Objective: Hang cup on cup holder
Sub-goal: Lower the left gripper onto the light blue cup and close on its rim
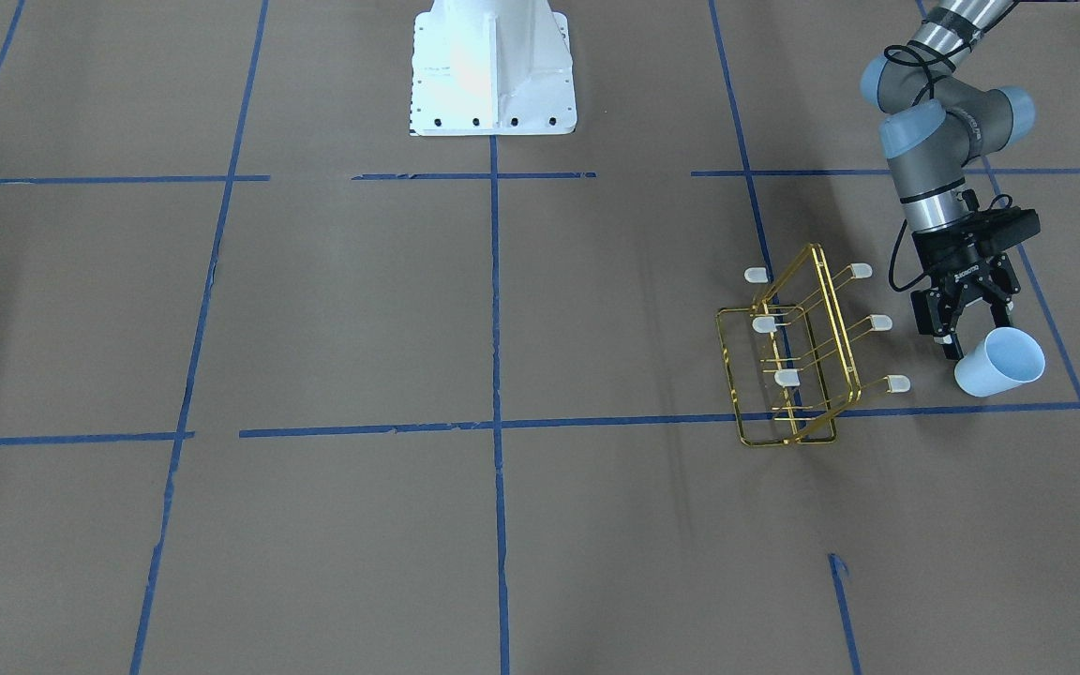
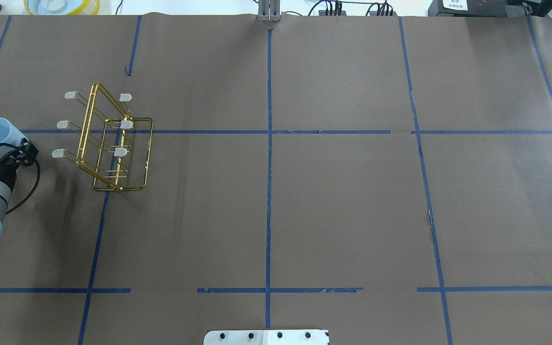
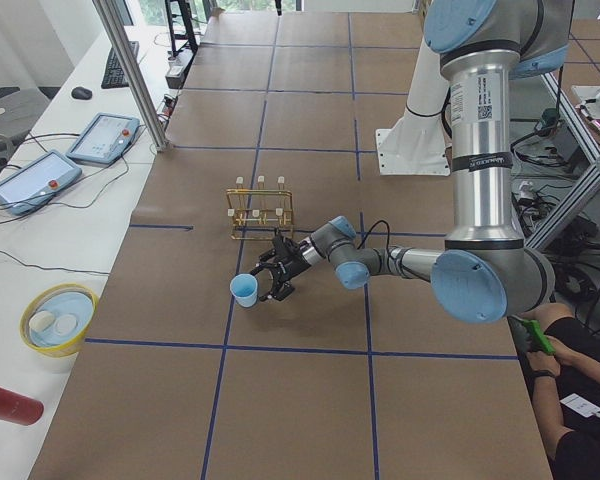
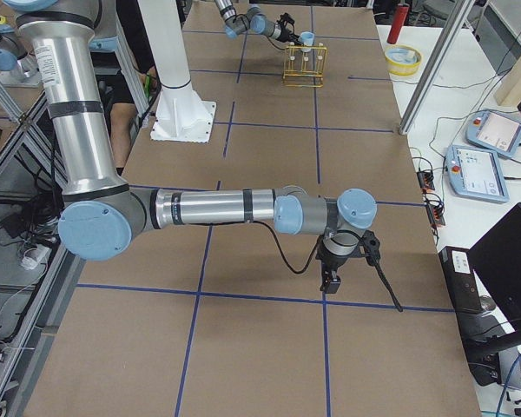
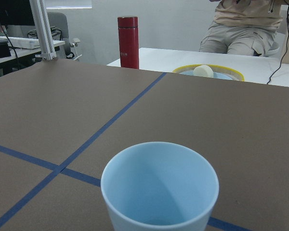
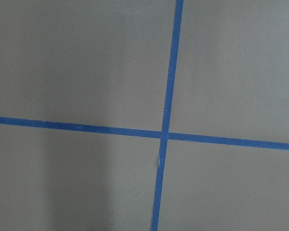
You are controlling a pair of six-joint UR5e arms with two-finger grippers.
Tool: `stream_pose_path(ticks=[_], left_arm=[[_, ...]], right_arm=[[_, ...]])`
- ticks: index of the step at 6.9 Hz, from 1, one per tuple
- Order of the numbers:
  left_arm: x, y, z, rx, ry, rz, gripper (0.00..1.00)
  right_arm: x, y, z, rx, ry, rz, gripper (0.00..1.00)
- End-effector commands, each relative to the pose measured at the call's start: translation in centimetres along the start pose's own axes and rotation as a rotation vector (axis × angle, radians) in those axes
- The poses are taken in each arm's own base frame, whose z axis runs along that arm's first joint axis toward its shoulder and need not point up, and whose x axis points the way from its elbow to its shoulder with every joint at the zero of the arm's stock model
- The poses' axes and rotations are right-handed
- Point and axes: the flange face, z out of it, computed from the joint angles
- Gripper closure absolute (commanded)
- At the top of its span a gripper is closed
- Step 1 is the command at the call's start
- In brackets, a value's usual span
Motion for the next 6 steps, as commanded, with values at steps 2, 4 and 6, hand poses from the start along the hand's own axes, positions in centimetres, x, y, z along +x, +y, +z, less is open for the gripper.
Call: stream_pose_path(ticks=[2, 4, 6], left_arm=[[0.7, 0.4, 0.9, 0.042, -0.004, 0.005, 0.0], [0.0, 1.1, 1.9, 0.064, -0.022, 0.02, 0.0], [-0.6, 1.7, 2.7, 0.065, -0.036, 0.023, 0.0]], right_arm=[[0.0, 0.0, 0.0, 0.0, 0.0, 0.001, 0.0], [0.0, 0.0, 0.0, 0.0, 0.0, 0.001, 0.0], [0.0, 0.0, 0.0, 0.001, 0.0, 0.0, 0.0]])
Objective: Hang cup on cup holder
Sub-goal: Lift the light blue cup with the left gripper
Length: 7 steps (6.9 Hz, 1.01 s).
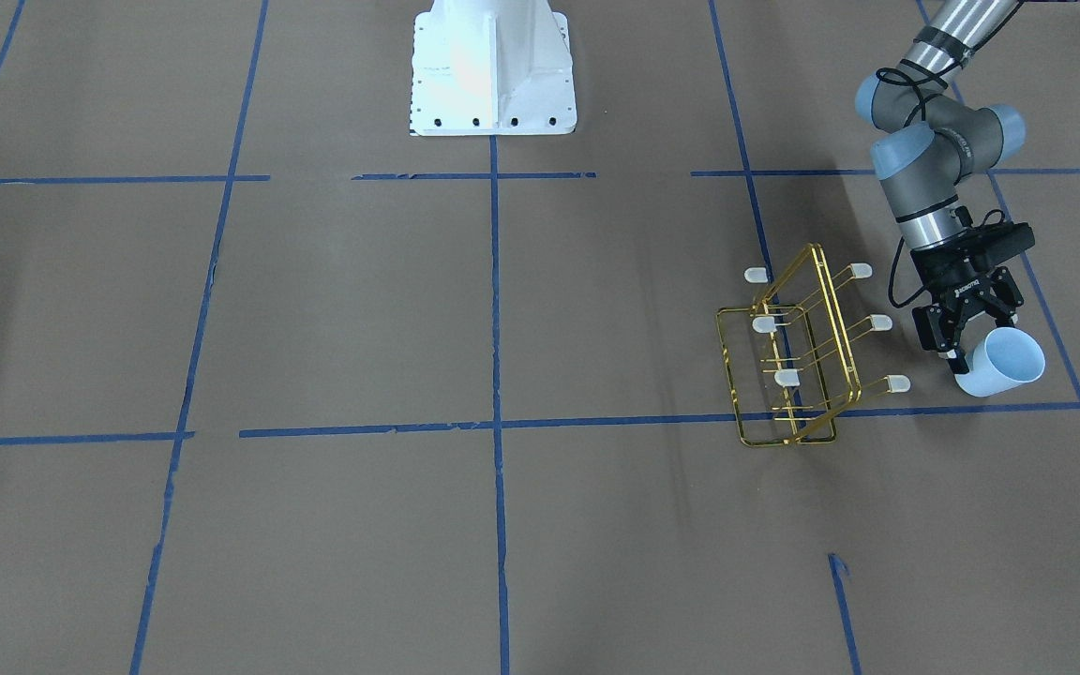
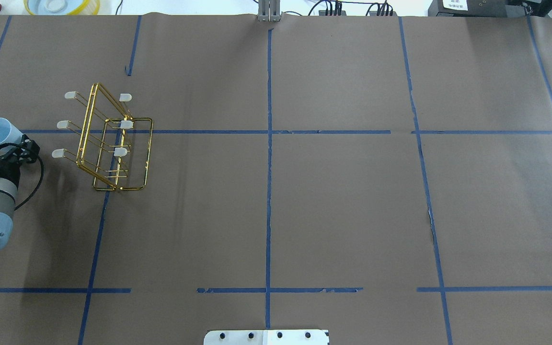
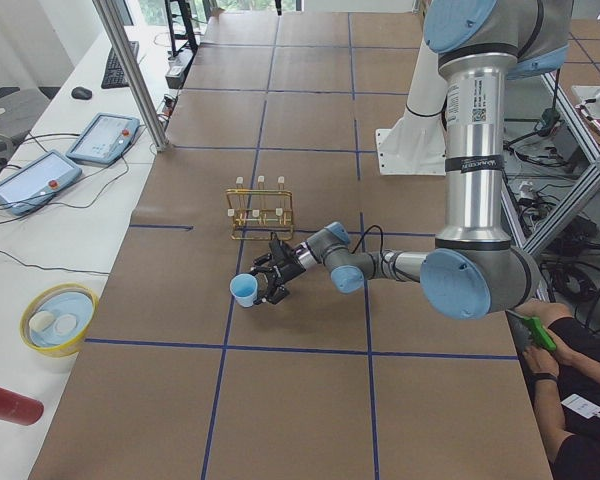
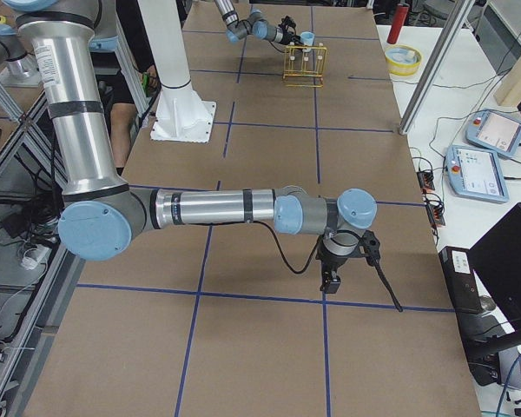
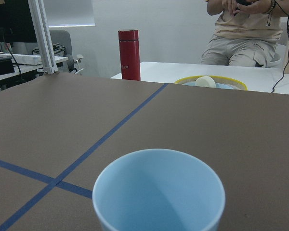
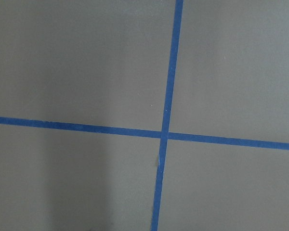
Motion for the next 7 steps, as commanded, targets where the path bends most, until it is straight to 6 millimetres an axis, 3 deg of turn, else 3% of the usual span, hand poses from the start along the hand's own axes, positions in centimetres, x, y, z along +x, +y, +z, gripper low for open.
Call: stream_pose_path(ticks=[1, 7], left_arm=[[-0.6, 0.6, 0.6, 0.002, -0.013, 0.006, 0.0], [-0.2, -0.9, 2.5, 0.03, -0.038, -0.026, 0.0]], right_arm=[[-0.1, 0.0, 0.1, -0.001, 0.0, -0.001, 0.0], [-0.1, 0.0, 0.1, -0.001, 0.0, -0.001, 0.0]])
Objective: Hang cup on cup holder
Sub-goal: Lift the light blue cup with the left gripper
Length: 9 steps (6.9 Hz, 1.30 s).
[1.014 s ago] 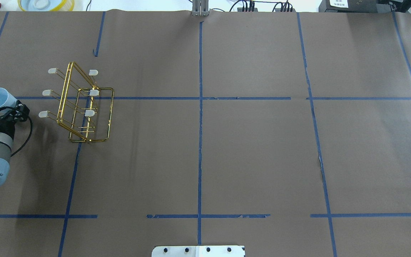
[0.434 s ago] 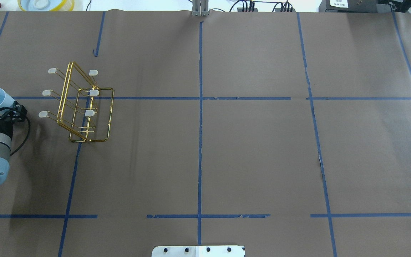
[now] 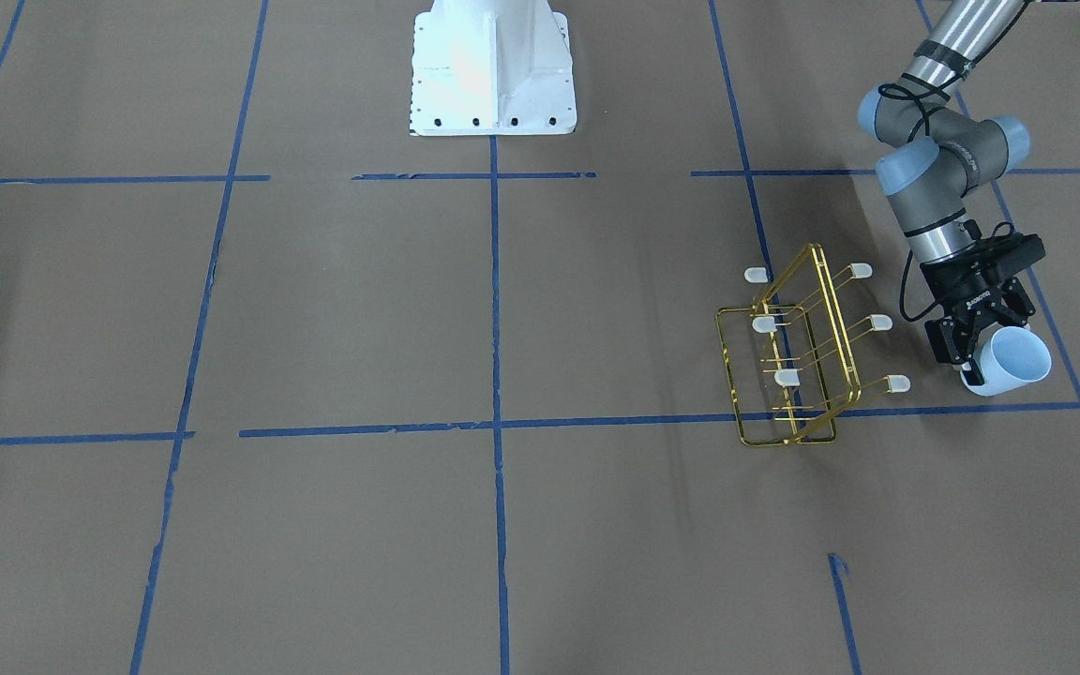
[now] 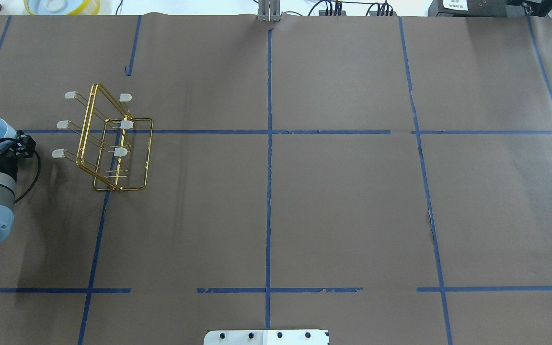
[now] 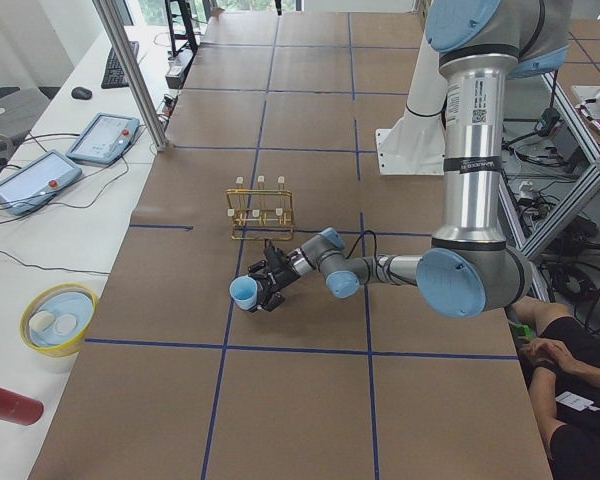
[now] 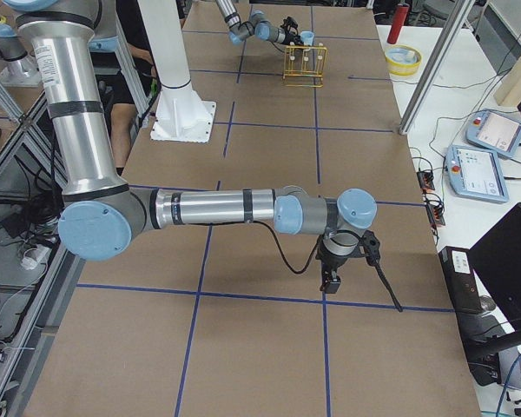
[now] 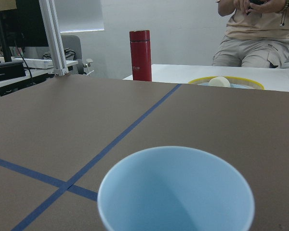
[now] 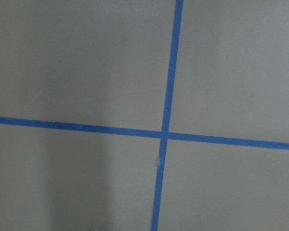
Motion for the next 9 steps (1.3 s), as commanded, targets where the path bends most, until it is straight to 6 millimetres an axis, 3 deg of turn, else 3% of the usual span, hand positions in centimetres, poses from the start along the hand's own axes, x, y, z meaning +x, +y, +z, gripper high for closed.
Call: stream_pose_path(ticks=[1, 2, 3, 4, 5, 6, 7, 8, 9], left_arm=[[0.2, 0.0, 0.8, 0.007, -0.009, -0.006, 0.0], [0.7, 0.1, 1.1, 0.008, -0.008, -0.01, 0.01], [0.6, 0.2, 1.1, 0.007, -0.01, -0.008, 0.11], [0.5, 0.1, 1.2, 0.008, -0.01, -0.012, 0.39], [0.4, -0.8, 1.5, 0.015, -0.009, -0.033, 0.81], [0.4, -3.1, 1.9, 0.031, -0.013, -0.071, 1.0], [2.2, -7.7, 0.6, -0.016, 0.035, -0.147, 1.0], [1.5, -13.3, -1.2, -0.058, 0.09, -0.177, 1.0], [-1.9, -18.0, -4.1, -0.093, 0.154, -0.135, 1.0]], right_arm=[[0.0, 0.0, 0.0, 0.001, 0.0, -0.001, 0.0], [0.0, 0.0, 0.0, 0.001, 0.0, -0.001, 0.0], [0.0, 0.0, 0.0, 0.001, 0.0, -0.001, 0.0], [0.0, 0.0, 0.0, 0.0, 0.0, 0.0, 0.0], [0.0, 0.0, 0.0, 0.001, 0.0, -0.001, 0.0], [0.0, 0.0, 0.0, 0.0, 0.0, 0.0, 0.0], [0.0, 0.0, 0.0, 0.001, 0.0, -0.001, 0.0], [-0.1, 0.0, 0.0, 0.0, 0.0, -0.002, 0.0], [0.0, 0.0, 0.0, 0.001, 0.0, -0.001, 0.0]])
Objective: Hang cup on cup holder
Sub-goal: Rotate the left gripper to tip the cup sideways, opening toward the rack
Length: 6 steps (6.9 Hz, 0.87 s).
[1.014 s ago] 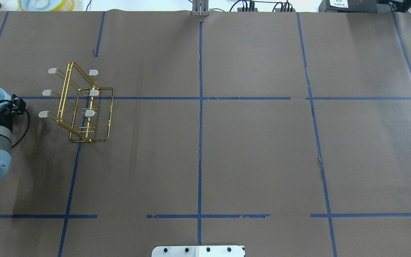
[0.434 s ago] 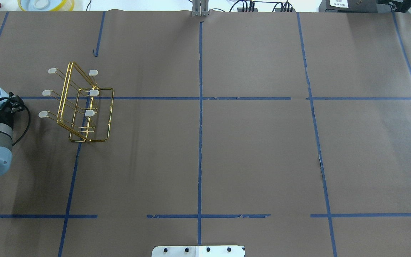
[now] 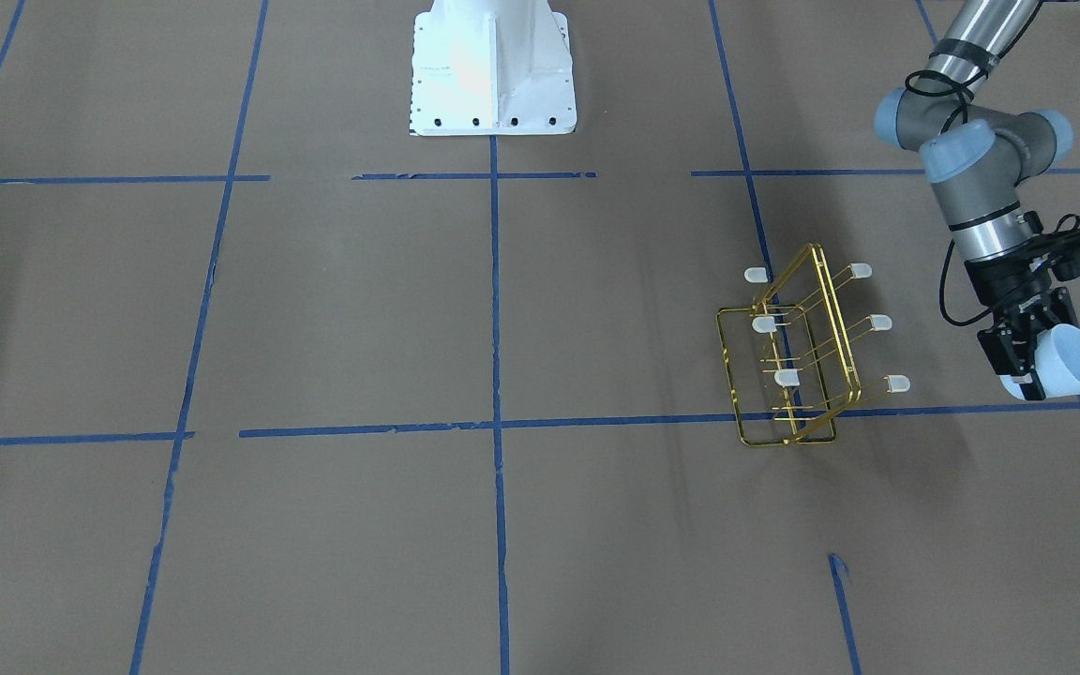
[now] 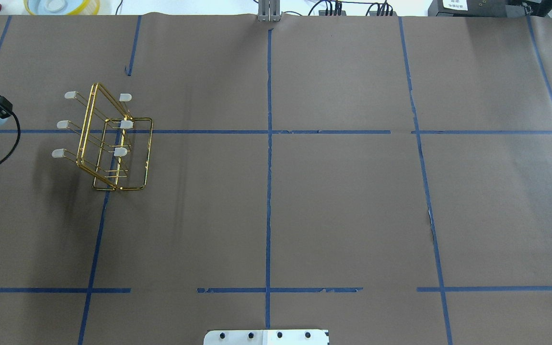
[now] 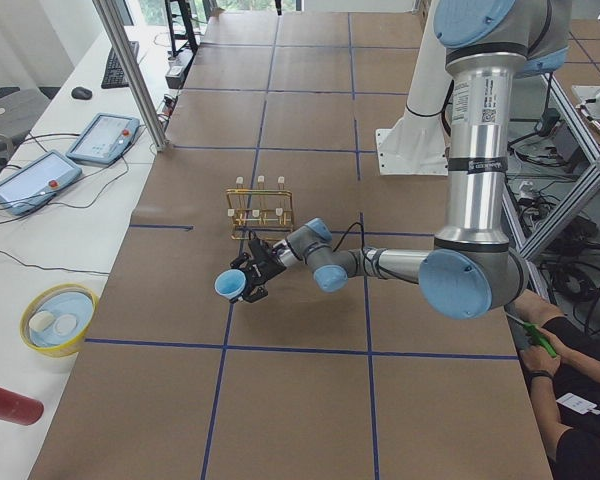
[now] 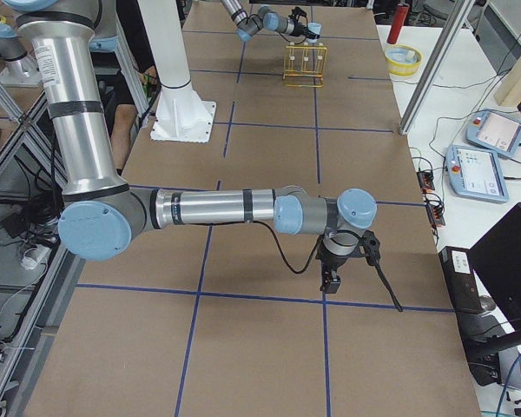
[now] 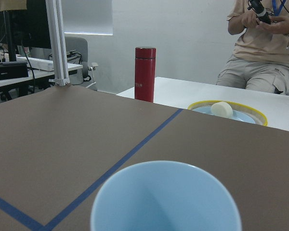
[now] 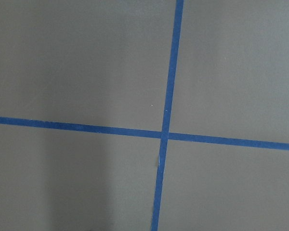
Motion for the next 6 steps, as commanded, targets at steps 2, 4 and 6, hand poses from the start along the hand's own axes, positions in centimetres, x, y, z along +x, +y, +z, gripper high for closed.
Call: stream_pose_path(ticks=[2, 4, 6], left_arm=[[-4.1, -10.4, -7.2, -0.029, 0.201, -0.076, 1.0], [-2.0, -11.2, -9.3, -0.092, 0.271, -0.413, 1.0], [-1.1, -10.8, -10.0, -0.178, 0.298, -0.757, 1.0]], right_arm=[[0.0, 0.0, 0.0, -0.001, 0.0, -0.001, 0.0], [0.0, 0.0, 0.0, -0.002, 0.0, 0.0, 0.0], [0.0, 0.0, 0.0, 0.0, 0.0, 0.0, 0.0]])
